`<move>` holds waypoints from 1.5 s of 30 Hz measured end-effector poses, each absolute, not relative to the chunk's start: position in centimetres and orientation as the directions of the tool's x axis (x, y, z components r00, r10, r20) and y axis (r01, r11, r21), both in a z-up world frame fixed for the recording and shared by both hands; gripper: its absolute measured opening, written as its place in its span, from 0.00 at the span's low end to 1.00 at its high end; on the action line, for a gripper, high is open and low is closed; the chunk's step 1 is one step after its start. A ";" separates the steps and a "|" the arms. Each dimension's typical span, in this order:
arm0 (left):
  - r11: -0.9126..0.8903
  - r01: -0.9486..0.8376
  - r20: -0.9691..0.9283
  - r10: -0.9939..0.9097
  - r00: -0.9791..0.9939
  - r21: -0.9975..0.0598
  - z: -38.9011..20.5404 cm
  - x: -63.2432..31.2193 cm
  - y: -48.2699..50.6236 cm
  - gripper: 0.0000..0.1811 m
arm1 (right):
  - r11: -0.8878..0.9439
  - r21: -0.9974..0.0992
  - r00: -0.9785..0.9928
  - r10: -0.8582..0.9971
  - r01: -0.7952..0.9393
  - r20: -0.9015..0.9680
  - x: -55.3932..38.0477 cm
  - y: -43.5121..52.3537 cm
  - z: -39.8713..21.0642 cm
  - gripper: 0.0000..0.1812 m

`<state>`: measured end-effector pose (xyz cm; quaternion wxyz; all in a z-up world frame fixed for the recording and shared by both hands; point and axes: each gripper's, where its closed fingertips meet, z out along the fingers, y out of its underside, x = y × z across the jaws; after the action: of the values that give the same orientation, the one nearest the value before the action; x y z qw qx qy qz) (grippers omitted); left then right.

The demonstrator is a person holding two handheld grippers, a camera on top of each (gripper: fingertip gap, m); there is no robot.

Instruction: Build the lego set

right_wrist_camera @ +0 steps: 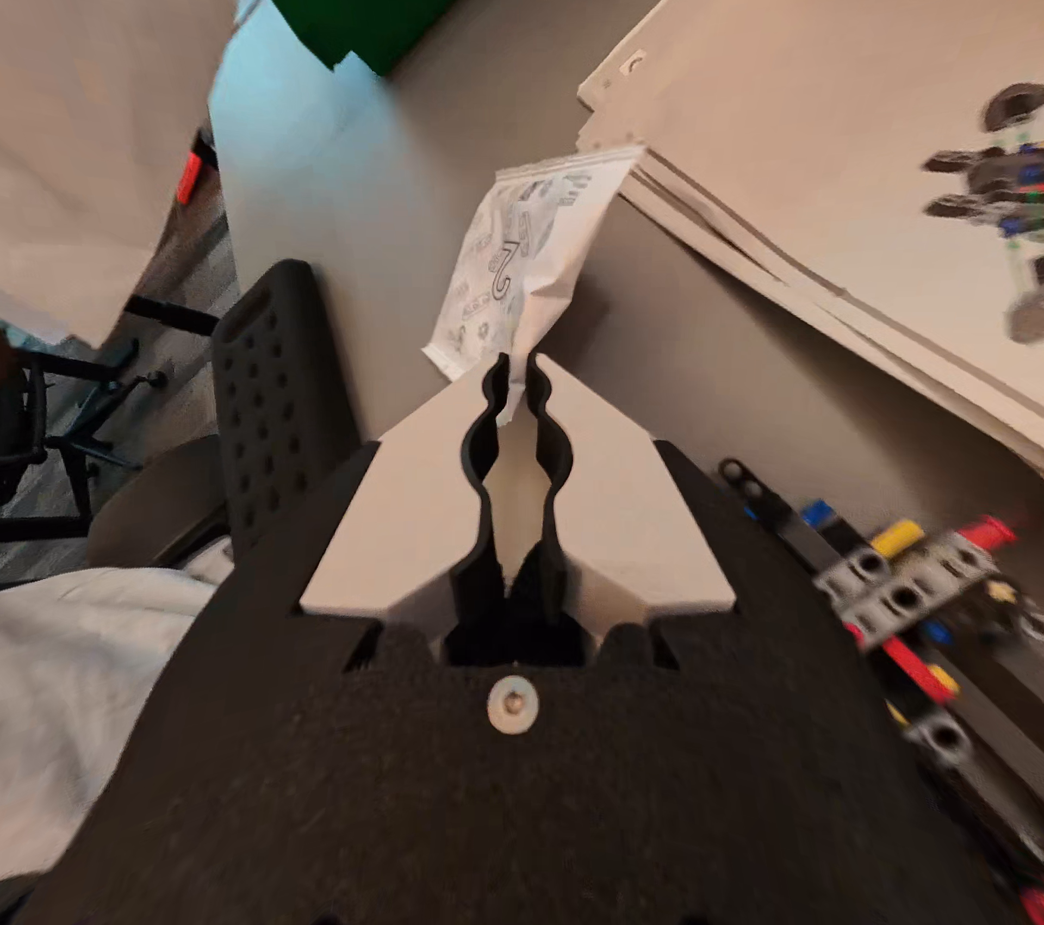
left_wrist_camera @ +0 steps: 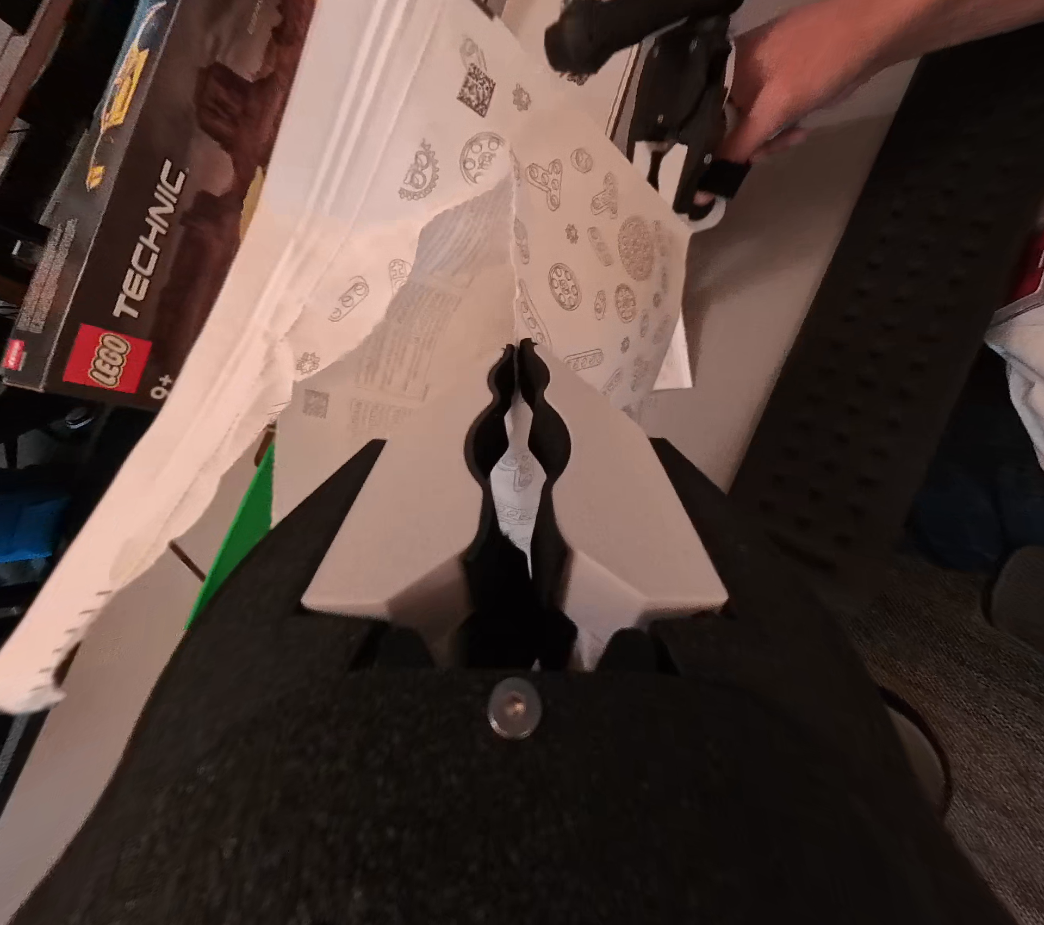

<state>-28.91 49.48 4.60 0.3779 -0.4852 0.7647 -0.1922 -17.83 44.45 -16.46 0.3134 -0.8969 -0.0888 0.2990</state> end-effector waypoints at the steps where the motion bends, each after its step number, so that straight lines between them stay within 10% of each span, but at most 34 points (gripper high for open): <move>1: 0.459 -0.594 -0.393 -0.886 -0.248 -0.661 4.6 -28.7 49.2 0.00 | -0.808 -0.590 0.806 0.344 -0.009 -0.482 -18.3 44.4 -17.1 0.03; 19: 0.484 -0.477 -0.353 -0.871 -0.340 -0.734 -0.8 -19.6 35.7 0.00 | -0.406 -0.914 0.836 0.503 0.008 -0.217 -13.8 30.3 -3.2 0.37; 22: 0.490 -0.450 -0.307 -0.854 -0.420 -0.746 -1.8 -18.5 32.6 0.00 | -0.369 -0.930 0.845 0.494 -0.010 -0.205 -13.2 30.6 -3.4 0.32; 26: 0.551 -0.503 -0.303 -0.816 -0.492 -0.666 -4.5 -18.2 30.5 0.00 | -0.360 -0.932 0.822 0.539 0.029 -0.183 -12.2 28.8 -4.3 0.01; 32: 0.580 -0.541 -0.196 -0.771 -0.606 -0.609 -5.6 -19.9 27.4 0.09 | -0.285 -0.928 0.787 0.617 0.241 0.015 -13.0 26.0 -6.2 0.00; 45: 0.596 -0.615 -0.123 -0.763 -0.635 -0.516 -3.7 -16.9 29.8 0.05 | -0.331 -0.932 0.810 0.581 0.150 -0.076 -12.5 26.3 -7.3 0.00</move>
<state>-16.93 29.80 -3.70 0.1681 -0.3926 0.8773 -0.2191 -12.46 26.30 -7.28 0.5301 -0.7899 -0.2313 0.2036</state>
